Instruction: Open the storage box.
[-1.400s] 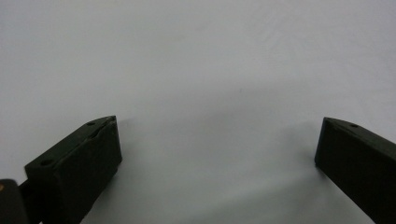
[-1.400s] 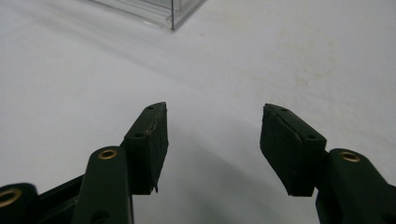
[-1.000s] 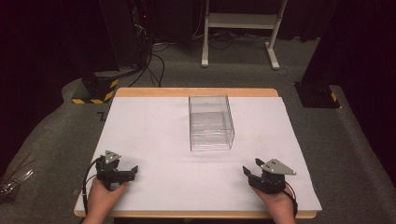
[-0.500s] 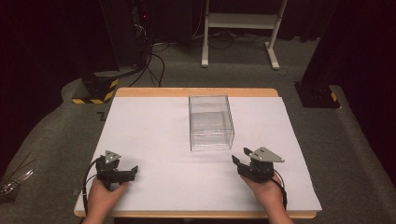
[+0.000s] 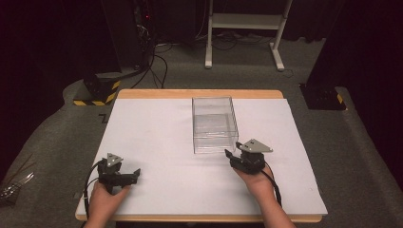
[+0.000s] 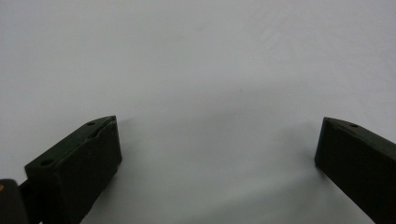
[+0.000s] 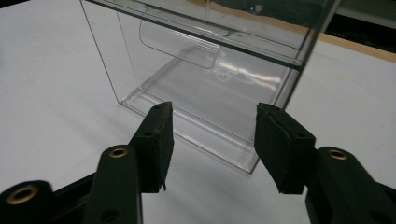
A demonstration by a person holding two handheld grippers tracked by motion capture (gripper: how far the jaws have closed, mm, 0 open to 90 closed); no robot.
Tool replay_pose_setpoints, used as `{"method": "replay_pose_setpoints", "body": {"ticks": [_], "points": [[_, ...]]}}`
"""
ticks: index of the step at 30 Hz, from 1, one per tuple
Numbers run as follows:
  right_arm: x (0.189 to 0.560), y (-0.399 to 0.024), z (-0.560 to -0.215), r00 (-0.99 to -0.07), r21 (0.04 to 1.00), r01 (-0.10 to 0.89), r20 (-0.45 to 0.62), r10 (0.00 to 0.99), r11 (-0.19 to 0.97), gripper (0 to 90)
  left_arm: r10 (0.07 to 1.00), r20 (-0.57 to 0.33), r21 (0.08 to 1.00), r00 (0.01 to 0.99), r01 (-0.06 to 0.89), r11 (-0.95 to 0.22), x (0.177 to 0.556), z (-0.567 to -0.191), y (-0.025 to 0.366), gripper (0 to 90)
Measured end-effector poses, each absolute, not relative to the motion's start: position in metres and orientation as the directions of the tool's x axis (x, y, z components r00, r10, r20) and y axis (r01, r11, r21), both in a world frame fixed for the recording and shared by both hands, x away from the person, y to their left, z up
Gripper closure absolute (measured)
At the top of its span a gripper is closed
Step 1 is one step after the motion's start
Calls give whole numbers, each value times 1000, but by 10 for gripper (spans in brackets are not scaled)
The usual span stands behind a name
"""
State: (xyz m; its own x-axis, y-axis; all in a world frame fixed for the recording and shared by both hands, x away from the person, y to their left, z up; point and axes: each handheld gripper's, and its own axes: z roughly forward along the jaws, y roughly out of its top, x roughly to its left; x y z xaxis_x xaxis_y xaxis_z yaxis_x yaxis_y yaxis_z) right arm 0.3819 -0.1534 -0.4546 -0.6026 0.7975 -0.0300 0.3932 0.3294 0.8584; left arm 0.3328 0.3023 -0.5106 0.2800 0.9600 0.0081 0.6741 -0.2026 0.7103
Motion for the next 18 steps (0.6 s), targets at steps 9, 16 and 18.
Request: {"method": "replay_pose_setpoints", "body": {"ticks": [9,16,18], "points": [[399,-141,-454,-630,862,385,-17,776,331,559,960,8,710,280,674,-203,333,-511,302,5],[412,-144,-456,-644,863,411,46,764,295,581,960,6,711,278,675,-200,333,-511,302,5],[415,-145,-456,-654,865,413,65,754,283,596,961,6,711,278,674,-200,333,-511,302,5]]}}
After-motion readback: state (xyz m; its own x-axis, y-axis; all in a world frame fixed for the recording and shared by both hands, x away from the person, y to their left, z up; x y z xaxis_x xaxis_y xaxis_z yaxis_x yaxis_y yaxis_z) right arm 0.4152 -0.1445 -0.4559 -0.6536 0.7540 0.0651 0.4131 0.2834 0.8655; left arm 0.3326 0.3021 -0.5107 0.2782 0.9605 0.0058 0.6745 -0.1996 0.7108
